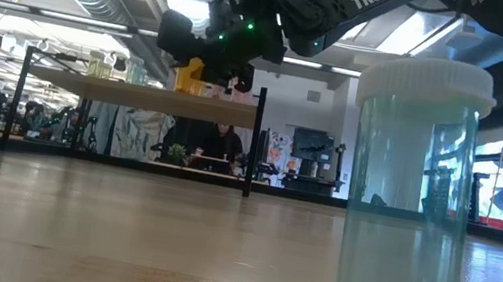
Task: Pick and place medicine bottles onto shelf by color
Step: Put the orange pill bottle on the shelf aligned with the orange pill bottle on the shelf
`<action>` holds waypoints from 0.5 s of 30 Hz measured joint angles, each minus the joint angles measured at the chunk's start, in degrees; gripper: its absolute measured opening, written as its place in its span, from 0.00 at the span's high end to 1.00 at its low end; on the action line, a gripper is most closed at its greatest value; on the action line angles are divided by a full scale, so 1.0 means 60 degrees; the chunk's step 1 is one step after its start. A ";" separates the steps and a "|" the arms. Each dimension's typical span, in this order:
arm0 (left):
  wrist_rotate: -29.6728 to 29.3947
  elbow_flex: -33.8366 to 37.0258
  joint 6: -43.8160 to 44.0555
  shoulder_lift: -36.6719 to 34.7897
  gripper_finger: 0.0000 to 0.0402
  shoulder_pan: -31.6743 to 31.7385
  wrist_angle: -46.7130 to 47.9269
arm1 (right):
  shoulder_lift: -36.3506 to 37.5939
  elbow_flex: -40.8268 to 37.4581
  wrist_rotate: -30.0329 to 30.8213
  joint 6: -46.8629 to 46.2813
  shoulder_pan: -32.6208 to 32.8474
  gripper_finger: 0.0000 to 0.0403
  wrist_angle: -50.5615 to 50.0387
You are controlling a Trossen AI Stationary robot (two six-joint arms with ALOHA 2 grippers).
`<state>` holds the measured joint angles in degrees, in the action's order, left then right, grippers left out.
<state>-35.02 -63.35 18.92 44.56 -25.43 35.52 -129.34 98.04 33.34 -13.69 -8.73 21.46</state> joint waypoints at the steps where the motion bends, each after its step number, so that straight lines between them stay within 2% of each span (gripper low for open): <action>1: 0.0001 0.0000 -0.0004 0.0000 0.44 0.0000 0.0000 | 0.0000 0.0000 0.0003 0.0060 -0.0001 0.44 0.0045; 11: -0.0002 0.0000 -0.0004 0.0000 0.44 0.0000 0.0002 | 0.0000 0.0000 0.0053 0.0996 -0.0037 0.44 0.0927; 15: -0.0002 0.0000 -0.0001 0.0000 0.44 0.0000 0.0002 | 0.0000 0.0000 0.0556 0.1357 -0.0047 0.44 0.1112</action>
<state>-35.03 -63.35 18.91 44.56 -25.43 35.53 -129.34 98.04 36.68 -5.55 -9.01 28.13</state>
